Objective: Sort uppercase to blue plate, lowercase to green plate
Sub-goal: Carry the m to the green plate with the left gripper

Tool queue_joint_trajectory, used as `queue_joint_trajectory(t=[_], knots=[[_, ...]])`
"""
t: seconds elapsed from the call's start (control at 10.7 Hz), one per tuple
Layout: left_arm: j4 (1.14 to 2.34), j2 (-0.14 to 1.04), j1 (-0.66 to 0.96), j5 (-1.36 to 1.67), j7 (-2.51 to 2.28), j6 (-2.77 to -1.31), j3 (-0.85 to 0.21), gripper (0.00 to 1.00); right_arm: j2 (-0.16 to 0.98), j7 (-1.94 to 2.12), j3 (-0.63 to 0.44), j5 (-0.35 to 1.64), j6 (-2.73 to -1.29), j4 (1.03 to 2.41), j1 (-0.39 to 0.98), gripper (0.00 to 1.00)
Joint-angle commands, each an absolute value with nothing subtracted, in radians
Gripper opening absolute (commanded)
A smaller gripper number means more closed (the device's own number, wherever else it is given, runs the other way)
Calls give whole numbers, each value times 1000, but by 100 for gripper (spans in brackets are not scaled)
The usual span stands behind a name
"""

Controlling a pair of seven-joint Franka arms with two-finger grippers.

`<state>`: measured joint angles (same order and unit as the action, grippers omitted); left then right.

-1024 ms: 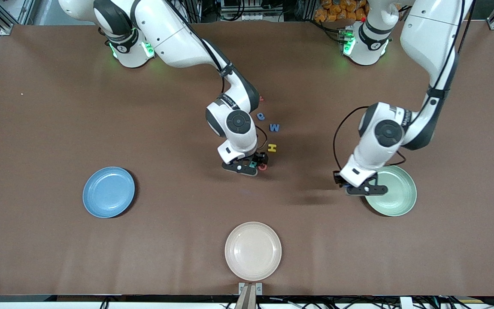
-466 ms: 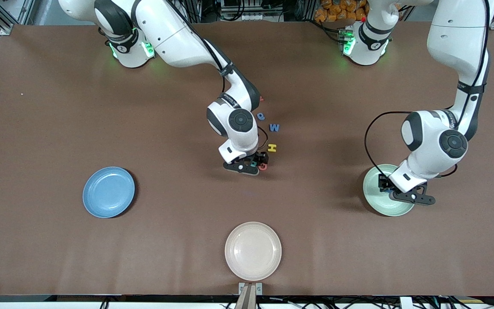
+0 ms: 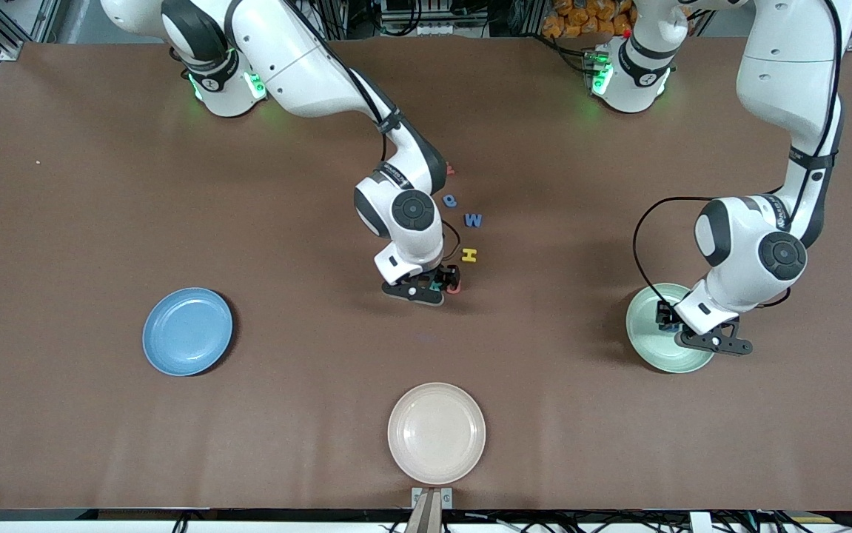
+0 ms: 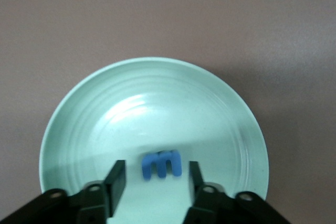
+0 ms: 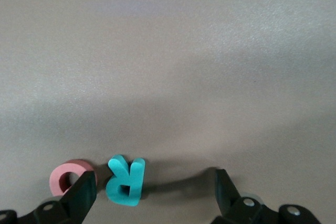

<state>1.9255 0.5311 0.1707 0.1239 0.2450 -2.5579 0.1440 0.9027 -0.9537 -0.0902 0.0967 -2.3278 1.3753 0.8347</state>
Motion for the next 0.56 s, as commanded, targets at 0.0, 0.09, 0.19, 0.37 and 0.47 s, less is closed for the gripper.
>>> queue_joint_trajectory(t=[0.0,0.09,0.19,0.37,0.47], knots=[[1901,531,183,141,272,-2556,161,100,914,-976,-91,81,-2310,1350,830,100],[1898,528,183,141,272,-2554,164,100,914,-976,-91,80,-2312,1351,830,100],[1882,522,183,143,270,-2527,170,100,917,-976,-91,80,-2312,1353,830,100],[1794,518,184,155,256,-2368,169,100,922,-977,-91,80,-2313,1353,831,100],[1770,517,184,163,255,-2326,169,100,925,-977,-91,80,-2315,1353,834,100]])
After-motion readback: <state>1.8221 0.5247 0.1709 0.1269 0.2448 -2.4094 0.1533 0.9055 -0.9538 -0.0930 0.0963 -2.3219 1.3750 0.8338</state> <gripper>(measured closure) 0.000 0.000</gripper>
